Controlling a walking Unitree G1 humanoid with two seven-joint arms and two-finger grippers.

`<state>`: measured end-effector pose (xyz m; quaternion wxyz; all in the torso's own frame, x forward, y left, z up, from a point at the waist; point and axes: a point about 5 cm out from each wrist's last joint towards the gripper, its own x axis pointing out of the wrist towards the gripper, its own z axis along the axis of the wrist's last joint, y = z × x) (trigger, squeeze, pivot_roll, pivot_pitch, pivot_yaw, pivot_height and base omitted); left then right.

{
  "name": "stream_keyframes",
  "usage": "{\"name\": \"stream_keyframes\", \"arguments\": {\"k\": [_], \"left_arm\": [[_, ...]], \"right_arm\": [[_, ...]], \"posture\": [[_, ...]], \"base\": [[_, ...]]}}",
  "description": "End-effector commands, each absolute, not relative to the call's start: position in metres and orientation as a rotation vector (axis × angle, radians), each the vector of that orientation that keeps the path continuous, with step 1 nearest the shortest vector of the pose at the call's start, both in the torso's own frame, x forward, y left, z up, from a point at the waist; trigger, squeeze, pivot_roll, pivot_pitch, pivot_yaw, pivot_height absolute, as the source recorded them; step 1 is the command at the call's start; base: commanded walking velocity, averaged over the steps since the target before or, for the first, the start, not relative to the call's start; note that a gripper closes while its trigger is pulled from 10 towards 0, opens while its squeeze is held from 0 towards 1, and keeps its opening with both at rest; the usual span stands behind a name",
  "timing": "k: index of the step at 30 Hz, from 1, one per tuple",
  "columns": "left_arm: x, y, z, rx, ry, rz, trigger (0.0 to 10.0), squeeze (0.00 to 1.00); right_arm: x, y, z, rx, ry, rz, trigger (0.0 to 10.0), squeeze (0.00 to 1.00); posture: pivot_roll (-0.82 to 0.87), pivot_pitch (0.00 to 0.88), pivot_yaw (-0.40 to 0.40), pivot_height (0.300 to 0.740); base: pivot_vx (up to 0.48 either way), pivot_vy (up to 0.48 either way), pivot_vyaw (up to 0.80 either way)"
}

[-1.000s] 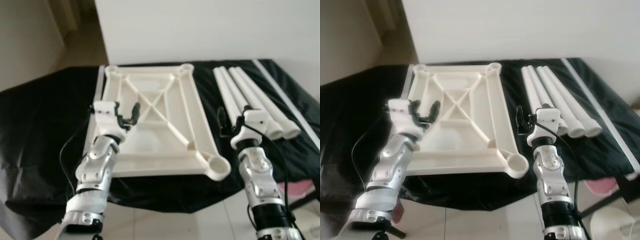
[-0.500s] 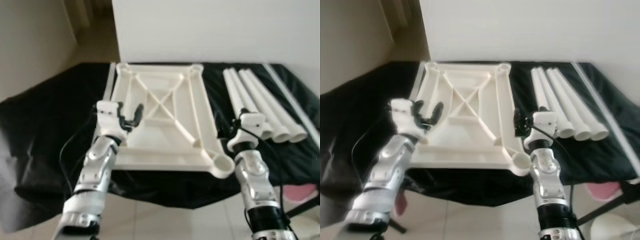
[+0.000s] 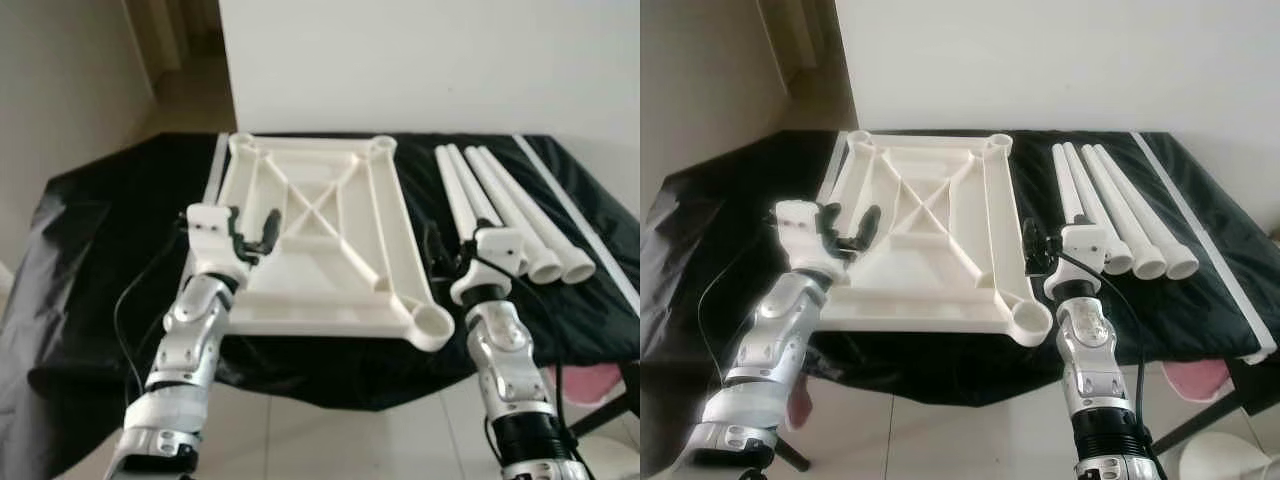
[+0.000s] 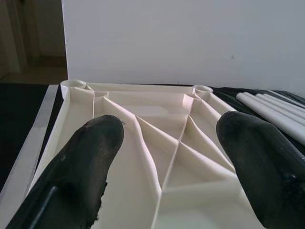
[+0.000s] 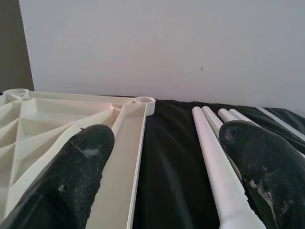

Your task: Building children table

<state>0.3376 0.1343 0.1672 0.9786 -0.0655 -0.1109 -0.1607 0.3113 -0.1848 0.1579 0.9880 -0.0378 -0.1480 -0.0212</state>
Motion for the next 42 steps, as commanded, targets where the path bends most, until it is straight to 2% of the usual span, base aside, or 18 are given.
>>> {"name": "stream_keyframes", "arguments": {"k": [1,18,42], "left_arm": [[0.3377,0.1327,0.1677,-0.138,-0.223,-0.362,10.0,0.00],[0.3375,0.1324,0.1692,-0.134,-0.236,-0.363,10.0,0.00],[0.3328,0.1260,0.1657,-0.116,-0.230,-0.404,10.0,0.00]], "right_arm": [[0.3113,-0.1846,0.1564,-0.071,-0.296,-0.049,10.0,0.00],[0.3118,-0.1848,0.1561,-0.071,-0.294,-0.055,10.0,0.00],[0.3116,-0.1916,0.1515,-0.079,-0.256,-0.112,10.0,0.00]], "posture": [[-0.01,0.000,0.011,0.740],[-0.01,0.000,0.008,0.740],[-0.01,0.000,0.013,0.740]], "base": [[0.319,0.000,0.00],[0.313,0.000,0.00],[0.000,0.000,0.00]]}}
